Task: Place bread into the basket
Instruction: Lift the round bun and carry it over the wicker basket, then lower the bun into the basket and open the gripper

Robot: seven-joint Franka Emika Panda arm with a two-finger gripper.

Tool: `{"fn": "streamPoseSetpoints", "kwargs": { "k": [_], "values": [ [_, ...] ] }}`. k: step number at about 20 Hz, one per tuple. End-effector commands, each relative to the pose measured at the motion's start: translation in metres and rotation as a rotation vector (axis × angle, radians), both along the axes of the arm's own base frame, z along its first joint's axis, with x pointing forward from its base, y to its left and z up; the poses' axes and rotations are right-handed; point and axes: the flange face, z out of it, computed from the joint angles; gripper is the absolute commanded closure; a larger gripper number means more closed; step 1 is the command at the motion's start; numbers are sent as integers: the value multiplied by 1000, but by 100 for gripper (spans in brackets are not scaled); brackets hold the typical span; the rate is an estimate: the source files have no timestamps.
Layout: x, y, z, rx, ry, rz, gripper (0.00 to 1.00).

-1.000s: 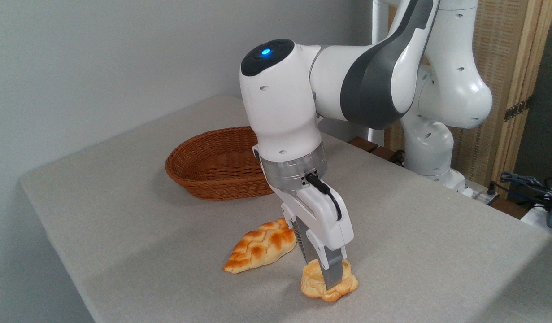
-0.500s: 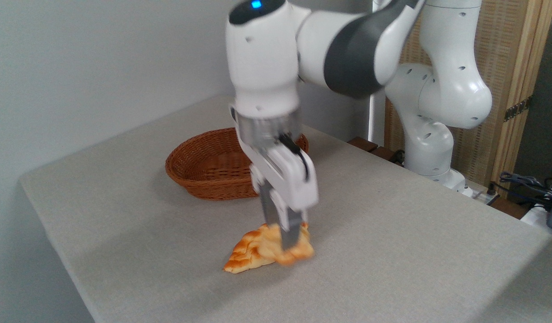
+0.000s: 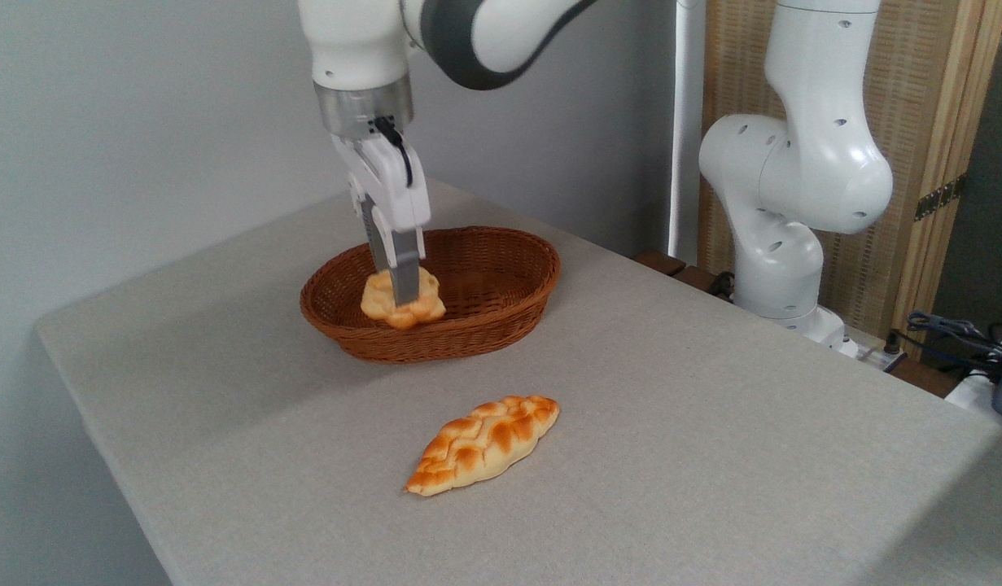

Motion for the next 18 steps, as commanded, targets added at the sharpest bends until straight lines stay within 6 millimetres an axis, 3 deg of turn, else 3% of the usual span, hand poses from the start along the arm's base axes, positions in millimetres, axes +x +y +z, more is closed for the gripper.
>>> {"fn": "streamPoseSetpoints", "kwargs": {
  "k": [1, 3, 5, 7, 8, 18],
  "values": [
    [-17, -48, -1, -27, 44, 31, 45],
    [-29, -76, -10, -17, 64, 9, 40],
    [-32, -89, -23, -10, 91, -11, 39],
    [-40, -110, -35, 1, 114, -42, 16],
    [-40, -111, -37, 4, 116, -38, 2],
    [-41, -114, -41, 7, 127, -32, 0]
  ]
}}
